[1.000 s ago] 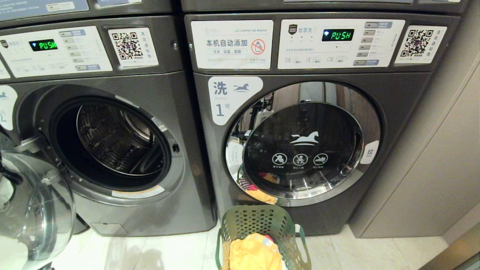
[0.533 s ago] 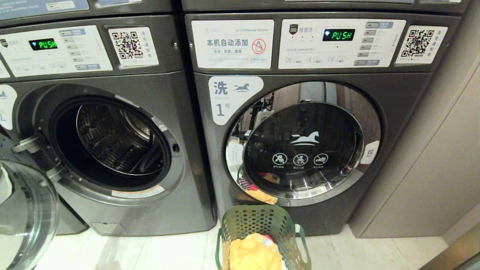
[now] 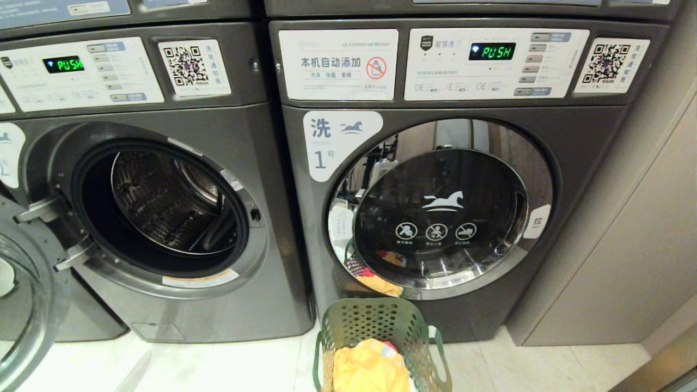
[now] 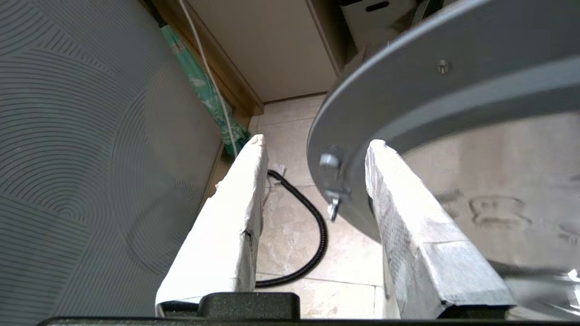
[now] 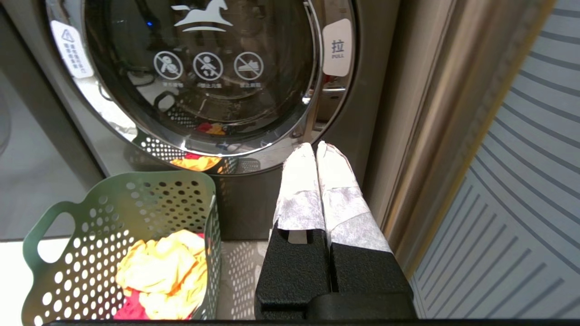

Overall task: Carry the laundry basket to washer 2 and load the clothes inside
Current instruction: Open the lid of the washing machine

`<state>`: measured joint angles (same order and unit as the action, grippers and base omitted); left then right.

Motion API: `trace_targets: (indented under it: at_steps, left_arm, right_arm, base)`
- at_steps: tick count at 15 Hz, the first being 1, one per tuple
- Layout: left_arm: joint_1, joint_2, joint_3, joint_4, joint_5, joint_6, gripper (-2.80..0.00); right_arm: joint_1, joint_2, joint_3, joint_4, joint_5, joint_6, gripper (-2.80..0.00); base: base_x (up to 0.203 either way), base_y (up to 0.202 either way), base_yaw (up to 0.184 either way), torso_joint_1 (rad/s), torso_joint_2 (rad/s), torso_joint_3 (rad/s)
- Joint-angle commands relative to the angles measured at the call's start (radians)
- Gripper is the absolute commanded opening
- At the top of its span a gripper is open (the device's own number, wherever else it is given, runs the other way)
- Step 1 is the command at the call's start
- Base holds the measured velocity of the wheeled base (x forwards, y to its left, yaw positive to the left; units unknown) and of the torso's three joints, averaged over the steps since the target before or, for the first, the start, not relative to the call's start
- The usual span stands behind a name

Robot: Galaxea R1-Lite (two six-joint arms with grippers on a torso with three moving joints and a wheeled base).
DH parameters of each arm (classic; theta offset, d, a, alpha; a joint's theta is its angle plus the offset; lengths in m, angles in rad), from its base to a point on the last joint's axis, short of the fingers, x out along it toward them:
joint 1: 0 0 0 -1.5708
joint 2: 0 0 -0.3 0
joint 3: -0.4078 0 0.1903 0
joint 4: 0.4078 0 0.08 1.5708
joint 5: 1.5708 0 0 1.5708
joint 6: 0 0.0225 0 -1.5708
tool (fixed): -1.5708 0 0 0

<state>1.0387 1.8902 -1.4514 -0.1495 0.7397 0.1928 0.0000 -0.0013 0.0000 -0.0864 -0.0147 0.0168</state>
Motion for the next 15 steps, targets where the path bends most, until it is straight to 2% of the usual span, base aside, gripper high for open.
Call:
trace_targets:
  at_steps: [1, 2, 4, 6, 9, 10, 13, 15]
  left_arm:
    - [0.01, -0.017, 0.002, -0.001, -0.028, -0.001, -2.8]
    - [-0.012, -0.066, 0.042, -0.002, -0.066, -0.001, -2.8]
    - [-0.119, -0.194, 0.154, -0.003, -0.198, -0.004, -2.8]
    - [-0.303, -0.314, 0.282, -0.005, -0.304, -0.019, -2.8]
    - [-0.608, -0.495, 0.519, -0.005, -0.376, -0.097, -2.8]
    - [-0.686, -0.579, 0.604, -0.005, -0.416, -0.125, -2.8]
    - [-0.846, -0.81, 0.894, -0.005, -0.552, -0.161, -2.8]
    - [-0.916, -0.964, 1.093, -0.017, -0.631, -0.166, -2.8]
  right_arm:
    - [0.0, 0.001, 0.034, -0.001, 0.0, 0.0, -2.8]
    - [0.0, 0.001, 0.034, -0.001, -0.001, 0.0, -2.8]
    - [0.0, 0.001, 0.034, -0.001, 0.0, 0.0, -2.8]
    - [0.0, 0.001, 0.034, -0.001, 0.001, 0.0, -2.8]
    - [0.0, 0.001, 0.034, -0.001, 0.001, 0.0, -2.8]
    - [0.0, 0.001, 0.034, -0.001, 0.001, 0.0, -2.8]
    - [0.0, 0.001, 0.034, -0.001, -0.001, 0.0, -2.8]
    - [0.0, 0.001, 0.034, -0.001, 0.001, 0.0, -2.8]
  base:
    - [0.0, 0.0, 0.0, 0.0, 0.0, 0.0]
    - [0.0, 0.0, 0.0, 0.0, 0.0, 0.0]
    - [0.0, 0.0, 0.0, 0.0, 0.0, 0.0]
    - [0.0, 0.0, 0.0, 0.0, 0.0, 0.0]
    - [0.0, 0.0, 0.0, 0.0, 0.0, 0.0]
    - [0.0, 0.0, 0.0, 0.0, 0.0, 0.0]
    - [0.0, 0.0, 0.0, 0.0, 0.0, 0.0]
    - [0.0, 0.0, 0.0, 0.0, 0.0, 0.0]
